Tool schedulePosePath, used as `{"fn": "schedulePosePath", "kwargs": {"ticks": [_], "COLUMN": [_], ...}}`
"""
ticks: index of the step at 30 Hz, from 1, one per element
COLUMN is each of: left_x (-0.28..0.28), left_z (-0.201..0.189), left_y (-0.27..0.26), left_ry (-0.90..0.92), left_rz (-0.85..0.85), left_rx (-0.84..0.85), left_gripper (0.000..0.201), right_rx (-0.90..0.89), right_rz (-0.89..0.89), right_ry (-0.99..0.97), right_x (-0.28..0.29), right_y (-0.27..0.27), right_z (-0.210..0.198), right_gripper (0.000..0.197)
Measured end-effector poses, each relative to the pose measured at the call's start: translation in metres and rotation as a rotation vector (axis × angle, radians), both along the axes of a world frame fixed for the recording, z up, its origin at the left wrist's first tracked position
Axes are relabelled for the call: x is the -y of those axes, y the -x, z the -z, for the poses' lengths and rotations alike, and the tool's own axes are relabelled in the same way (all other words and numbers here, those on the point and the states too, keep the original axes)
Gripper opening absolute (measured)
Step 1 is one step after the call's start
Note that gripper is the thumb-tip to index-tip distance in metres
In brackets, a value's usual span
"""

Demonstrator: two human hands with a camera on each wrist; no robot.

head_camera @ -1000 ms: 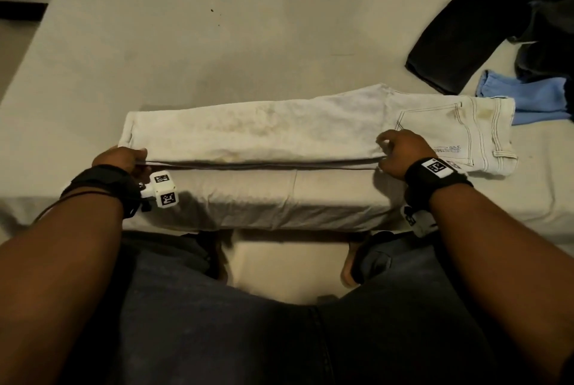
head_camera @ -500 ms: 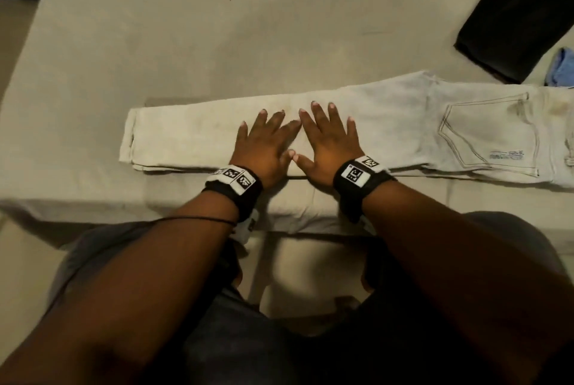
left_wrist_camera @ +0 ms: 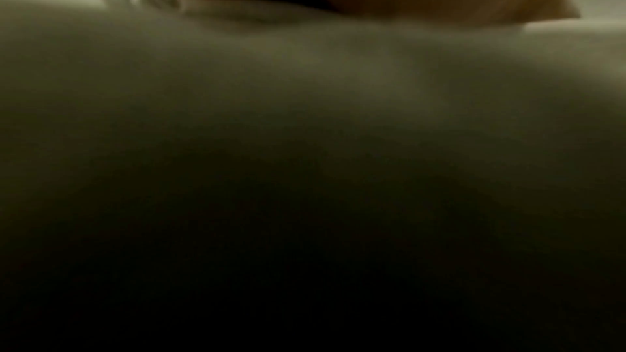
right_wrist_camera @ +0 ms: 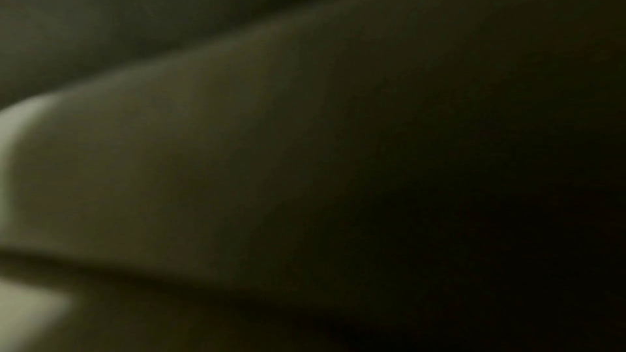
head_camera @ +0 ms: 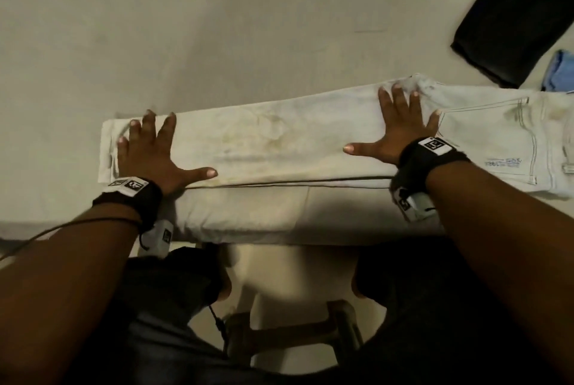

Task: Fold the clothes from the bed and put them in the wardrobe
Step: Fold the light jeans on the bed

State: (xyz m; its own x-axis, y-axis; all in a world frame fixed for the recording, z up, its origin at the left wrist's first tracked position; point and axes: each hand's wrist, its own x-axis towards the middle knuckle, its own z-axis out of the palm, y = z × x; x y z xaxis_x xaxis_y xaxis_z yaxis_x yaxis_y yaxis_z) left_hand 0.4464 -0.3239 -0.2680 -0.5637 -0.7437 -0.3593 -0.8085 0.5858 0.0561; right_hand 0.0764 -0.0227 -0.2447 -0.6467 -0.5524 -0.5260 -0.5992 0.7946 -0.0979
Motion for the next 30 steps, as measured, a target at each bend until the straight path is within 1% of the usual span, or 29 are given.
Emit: {"fn": "schedulePosePath", "kwargs": {"ticks": [3, 5, 6, 7, 9, 10, 11, 13, 15, 17, 19, 20, 22, 24, 26, 27, 28, 30], "left_x": [0.0, -0.005, -0.009, -0.021, -0.057, -0.079, -0.094, -0.1, -0.09, -0.084, -0.084, -0.085, -0.085, -0.083, -0.08, -0.076, -0.072, -0.064], "left_z": [-0.001, -0.012, -0.013, -0.014, -0.013, -0.011, -0.006, 0.0, -0.001, -0.005, -0.005, -0.006, -0.005, -0.003, 0.003, 0.008, 0.011, 0.027], "left_y": [0.008, 0.011, 0.015, 0.024, 0.042, 0.047, 0.047, 0.04, 0.031, 0.027, 0.029, 0.032, 0.032, 0.03, 0.03, 0.032, 0.031, 0.03], "left_ry": [-0.036, -0.068, -0.057, -0.034, -0.023, -0.054, -0.083, -0.083, -0.054, -0.066, -0.098, -0.103, -0.116, -0.111, -0.092, -0.082, -0.069, -0.086], "left_rz": [-0.005, -0.055, -0.057, -0.007, 0.186, 0.27, 0.301, 0.279, 0.245, 0.204, 0.163, 0.157, 0.147, 0.139, 0.136, 0.134, 0.137, 0.125], "left_rx": [0.023, 0.068, 0.058, 0.033, -0.029, -0.049, -0.056, -0.059, -0.059, -0.045, -0.016, 0.001, 0.01, -0.02, -0.078, -0.092, -0.088, -0.093], "left_gripper": [0.146, 0.144, 0.14, 0.133, 0.114, 0.106, 0.101, 0.099, 0.106, 0.11, 0.11, 0.11, 0.112, 0.113, 0.114, 0.116, 0.119, 0.124], "right_rx": [-0.002, -0.037, -0.062, -0.065, -0.004, 0.012, 0.011, -0.024, -0.076, -0.1, -0.093, -0.083, -0.05, -0.028, -0.039, -0.039, -0.035, 0.006], "right_rz": [-0.019, -0.047, -0.089, -0.151, -0.304, -0.356, -0.374, -0.298, -0.127, 0.001, 0.089, 0.131, 0.198, 0.207, 0.231, 0.272, 0.309, 0.329], "right_ry": [0.034, 0.084, 0.135, 0.183, 0.211, 0.194, 0.171, 0.124, 0.082, 0.022, -0.008, -0.009, -0.007, -0.037, -0.1, -0.12, -0.131, -0.142], "right_x": [0.004, 0.01, 0.013, 0.015, 0.021, 0.016, 0.01, -0.017, -0.054, -0.092, -0.124, -0.136, -0.149, -0.159, -0.178, -0.191, -0.203, -0.22], "right_y": [-0.007, -0.029, -0.046, -0.068, -0.117, -0.131, -0.136, -0.115, -0.083, -0.057, -0.042, -0.038, -0.032, -0.022, -0.002, 0.009, 0.019, 0.034], "right_z": [-0.003, -0.01, -0.011, -0.01, -0.008, -0.007, -0.004, -0.005, -0.009, -0.014, -0.016, -0.019, -0.02, -0.025, -0.034, -0.038, -0.04, -0.04], "right_gripper": [0.147, 0.143, 0.139, 0.135, 0.129, 0.126, 0.123, 0.116, 0.112, 0.105, 0.1, 0.1, 0.11, 0.121, 0.126, 0.128, 0.131, 0.136]}}
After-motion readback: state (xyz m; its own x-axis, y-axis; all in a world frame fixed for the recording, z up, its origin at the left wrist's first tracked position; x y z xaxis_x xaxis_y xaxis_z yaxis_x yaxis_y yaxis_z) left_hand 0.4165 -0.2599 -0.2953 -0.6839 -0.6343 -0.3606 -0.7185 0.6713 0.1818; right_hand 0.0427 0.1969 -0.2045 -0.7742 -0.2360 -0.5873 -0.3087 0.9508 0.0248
